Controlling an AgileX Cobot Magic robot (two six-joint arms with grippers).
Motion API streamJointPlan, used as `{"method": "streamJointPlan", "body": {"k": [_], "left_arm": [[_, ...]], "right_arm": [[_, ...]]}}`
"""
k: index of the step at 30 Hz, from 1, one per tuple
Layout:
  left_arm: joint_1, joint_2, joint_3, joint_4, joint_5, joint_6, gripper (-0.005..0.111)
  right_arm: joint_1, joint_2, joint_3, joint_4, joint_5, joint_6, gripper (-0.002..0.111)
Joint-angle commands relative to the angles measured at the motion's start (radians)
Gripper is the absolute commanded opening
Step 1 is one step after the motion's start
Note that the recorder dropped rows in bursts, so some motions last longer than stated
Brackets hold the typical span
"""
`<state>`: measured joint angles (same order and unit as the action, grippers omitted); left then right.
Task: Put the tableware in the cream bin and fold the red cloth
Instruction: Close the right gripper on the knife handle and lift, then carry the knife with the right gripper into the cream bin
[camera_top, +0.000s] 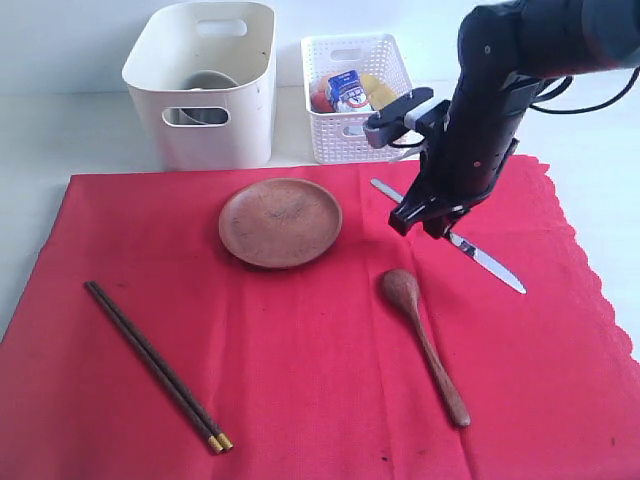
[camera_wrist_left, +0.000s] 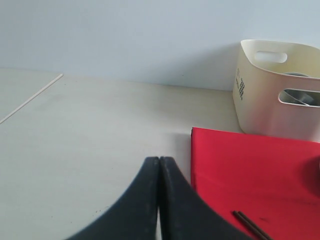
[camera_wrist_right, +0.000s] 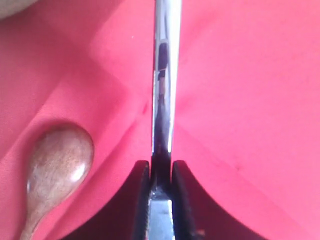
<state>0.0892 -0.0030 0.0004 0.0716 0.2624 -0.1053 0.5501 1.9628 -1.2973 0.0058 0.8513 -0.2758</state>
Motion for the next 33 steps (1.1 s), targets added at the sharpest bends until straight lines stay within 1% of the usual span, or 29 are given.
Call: {"method": "streamJointPlan", "body": {"k": [1, 3, 6, 10, 15, 20, 22, 25, 29, 33], "left_arm": [[0.004, 0.003, 0.000, -0.003, -0.004, -0.002, 0.002], [0.004, 0.003, 0.000, -0.003, -0.004, -0.002, 0.002], [0.004, 0.003, 0.000, -0.003, -0.004, -0.002, 0.002], [0.004, 0.003, 0.000, -0.003, -0.004, -0.002, 0.002], [0.004, 0.003, 0.000, -0.003, -0.004, -0.002, 0.002], [0.004, 0.003, 0.000, -0.003, -0.004, -0.002, 0.002], [0.004, 0.003, 0.000, -0.003, -0.004, -0.002, 0.002], [0.004, 0.003, 0.000, -0.003, -0.004, -0.002, 0.002], [0.004, 0.003, 0.000, -0.003, -0.004, -0.002, 0.002], [0.004, 0.003, 0.000, -0.003, -0.004, -0.002, 0.002]], "right_arm": [[-0.003, -0.075, 0.002, -0.006, 0.006, -0.025, 0.000], [-0.003, -0.106, 0.002, 0.001, 0.002, -0.040, 0.000], [-0.003, -0.144, 0.002, 0.058, -0.033, -0.068, 0.000], [-0.003, -0.169, 0.002, 0.199, -0.136, -0.128, 0.000], [-0.003, -0.164, 0.002, 0.397, -0.301, -0.137, 0.000], [-0.003, -0.147, -0.002, 0.717, -0.393, -0.382, 0.000], [-0.003, -0.132, -0.028, 0.846, -0.389, -0.487, 0.000], [-0.003, -0.104, -0.084, 0.991, -0.378, -0.578, 0.000], [-0.003, -0.047, -0.190, 1.074, -0.376, -0.596, 0.000], [0.039, 0.027, -0.307, 1.125, -0.376, -0.596, 0.000]]}}
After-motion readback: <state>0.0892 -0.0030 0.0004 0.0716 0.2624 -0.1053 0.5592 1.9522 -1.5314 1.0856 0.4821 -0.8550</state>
